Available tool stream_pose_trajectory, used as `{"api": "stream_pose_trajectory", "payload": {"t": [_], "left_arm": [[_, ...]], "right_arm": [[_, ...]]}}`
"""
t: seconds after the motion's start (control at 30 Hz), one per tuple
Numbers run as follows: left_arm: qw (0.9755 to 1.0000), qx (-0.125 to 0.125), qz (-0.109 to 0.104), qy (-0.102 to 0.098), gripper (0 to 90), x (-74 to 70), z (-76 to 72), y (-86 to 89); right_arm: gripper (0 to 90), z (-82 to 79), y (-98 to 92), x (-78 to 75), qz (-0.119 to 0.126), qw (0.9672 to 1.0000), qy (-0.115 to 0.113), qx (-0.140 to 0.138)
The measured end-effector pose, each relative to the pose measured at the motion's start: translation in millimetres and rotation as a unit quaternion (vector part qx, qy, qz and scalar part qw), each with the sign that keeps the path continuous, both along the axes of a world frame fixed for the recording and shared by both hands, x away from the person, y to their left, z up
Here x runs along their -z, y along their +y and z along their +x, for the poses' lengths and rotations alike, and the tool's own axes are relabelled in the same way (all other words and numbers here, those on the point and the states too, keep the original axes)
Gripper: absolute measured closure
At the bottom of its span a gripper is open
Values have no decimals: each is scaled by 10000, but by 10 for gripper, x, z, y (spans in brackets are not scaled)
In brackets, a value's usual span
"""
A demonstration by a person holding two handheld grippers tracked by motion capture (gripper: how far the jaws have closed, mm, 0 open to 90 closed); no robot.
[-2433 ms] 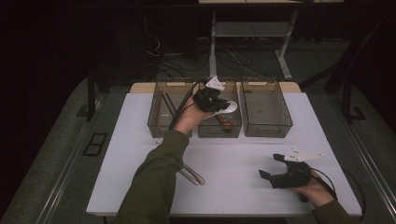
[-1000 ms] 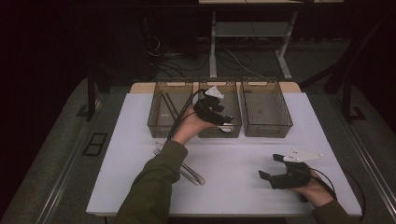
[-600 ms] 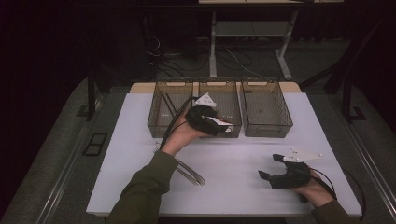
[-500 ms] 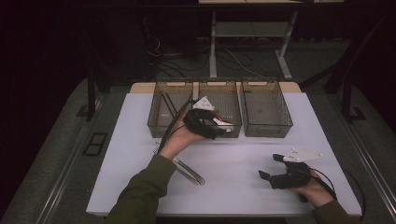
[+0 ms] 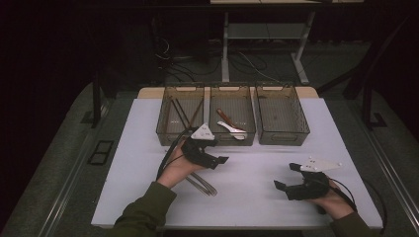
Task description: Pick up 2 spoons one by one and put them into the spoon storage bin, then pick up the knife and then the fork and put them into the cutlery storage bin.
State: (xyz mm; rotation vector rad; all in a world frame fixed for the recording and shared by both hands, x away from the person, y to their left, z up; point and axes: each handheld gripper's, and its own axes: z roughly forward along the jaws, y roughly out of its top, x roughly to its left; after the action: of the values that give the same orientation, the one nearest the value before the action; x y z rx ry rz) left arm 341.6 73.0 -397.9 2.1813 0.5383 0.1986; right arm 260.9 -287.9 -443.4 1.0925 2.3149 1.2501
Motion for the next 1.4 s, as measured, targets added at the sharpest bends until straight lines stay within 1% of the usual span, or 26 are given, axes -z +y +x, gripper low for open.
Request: {"api": "stream_pose_trajectory", "payload": {"t": [0.1, 0.2, 0.23, 0.37, 0.4, 0.47, 0.5, 0.53, 0.57, 0.67, 0.73, 0.8, 0.87, 0.93, 0.97, 1.03, 1.1, 1.23, 1.27, 1.4], "left_arm": [[10000, -59, 45, -13, 363, 37, -89, 100], [9998, -161, 72, -19, 444, 65, -154, 204], [9998, -190, 64, 4, 471, 73, -171, 240], [9996, -248, 144, 79, 613, 97, -225, 385], [9994, -293, 133, 109, 649, 105, -238, 417], [9991, -340, 189, 147, 723, 120, -252, 494], [9989, -384, 199, 181, 745, 132, -257, 527], [9986, -424, 231, 197, 763, 144, -262, 563], [9984, -439, 287, 195, 796, 152, -263, 600], [9970, -594, 444, 209, 888, 170, -269, 702], [9959, -686, 550, 223, 890, 185, -259, 772], [9949, -780, 577, 274, 890, 211, -254, 837], [9942, -823, 615, 329, 890, 245, -258, 886], [9937, -808, 682, 377, 890, 286, -262, 914], [9932, -802, 734, 404, 890, 308, -263, 917], [9922, -795, 880, 378, 890, 345, -263, 913], [9913, -815, 962, 374, 890, 365, -257, 905], [9914, -771, 1008, 331, 890, 387, -245, 878], [9911, -744, 1070, 286, 890, 395, -238, 871], [9907, -756, 1091, 282, 890, 400, -241, 863]], "right_arm": [[115, 1, -4, -1, -1, 10000, -8, 8], [115, 2, 3, 2, -4, 10000, 6, -7], [115, 2, 5, 2, -9, 10000, 11, -13], [116, 1, 7, 2, -18, 10000, 9, -18], [115, 0, 7, 3, -21, 10000, 10, -18], [115, 0, 6, 3, -16, 10000, 11, -17], [115, 0, 5, 3, -11, 10000, 8, -15], [115, 0, 5, 2, -11, 10000, 7, -15], [116, 0, 5, 3, -10, 10000, 6, -17], [115, 2, 8, 2, -20, 10000, 5, -24], [115, 2, 14, 2, -21, 10000, 7, -25], [115, 5, 18, 3, -24, 10000, 9, -38], [115, 6, 20, 2, -19, 10000, 5, -44], [115, 9, 19, 2, -21, 10000, 15, -36], [116, 11, 19, 5, -19, 10000, 15, -30], [115, 13, 15, 8, -34, 10000, 26, -11], [115, 11, 15, 6, -28, 10000, 15, -26], [115, 6, 18, 5, -31, 10000, 8, -34], [116, 7, 18, 4, -29, 10000, 7, -37], [116, 9, 16, 7, -31, 10000, 13, -35]]}}
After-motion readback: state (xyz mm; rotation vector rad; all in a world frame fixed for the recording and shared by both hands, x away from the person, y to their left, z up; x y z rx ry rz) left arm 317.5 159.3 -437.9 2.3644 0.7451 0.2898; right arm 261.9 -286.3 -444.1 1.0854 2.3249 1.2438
